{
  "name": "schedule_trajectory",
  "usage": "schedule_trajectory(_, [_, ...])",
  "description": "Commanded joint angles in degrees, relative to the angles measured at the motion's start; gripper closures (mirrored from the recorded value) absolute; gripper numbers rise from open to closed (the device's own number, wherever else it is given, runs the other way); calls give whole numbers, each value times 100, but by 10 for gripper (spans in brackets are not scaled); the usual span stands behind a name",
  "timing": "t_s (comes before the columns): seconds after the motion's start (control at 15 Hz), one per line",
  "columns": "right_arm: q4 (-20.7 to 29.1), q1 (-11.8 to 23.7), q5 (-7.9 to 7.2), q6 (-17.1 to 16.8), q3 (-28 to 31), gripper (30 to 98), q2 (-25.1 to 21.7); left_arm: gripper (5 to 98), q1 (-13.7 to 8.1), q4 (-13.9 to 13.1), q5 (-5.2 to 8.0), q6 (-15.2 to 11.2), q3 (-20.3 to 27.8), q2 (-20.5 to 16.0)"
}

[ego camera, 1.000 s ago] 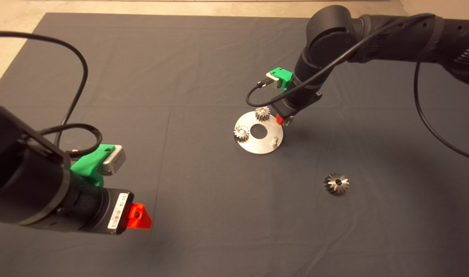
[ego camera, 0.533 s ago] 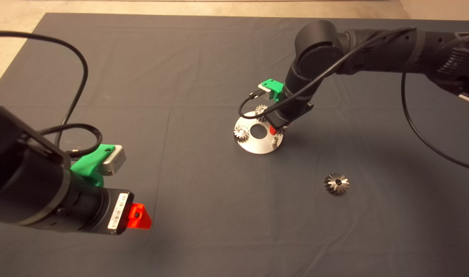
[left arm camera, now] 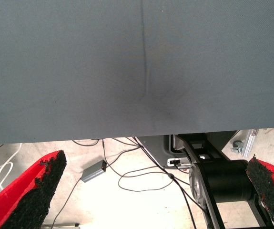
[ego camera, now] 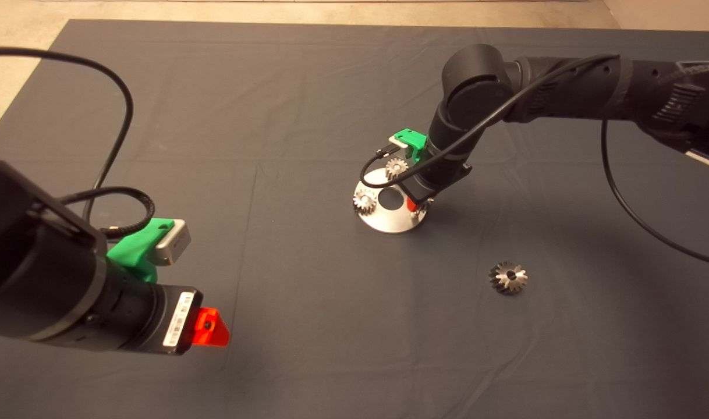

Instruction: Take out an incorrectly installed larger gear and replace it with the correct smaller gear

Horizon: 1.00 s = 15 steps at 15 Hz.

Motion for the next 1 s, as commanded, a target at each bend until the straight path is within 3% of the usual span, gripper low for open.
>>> schedule_trajectory(0.0, [158, 118, 24, 10, 18, 888, 21, 54, -50, -100, 441, 4, 66, -18])
schedule_trajectory(0.93, [123, 41, 60, -8, 18, 890, 135, 54, -50, -100, 450, 4, 66, -15])
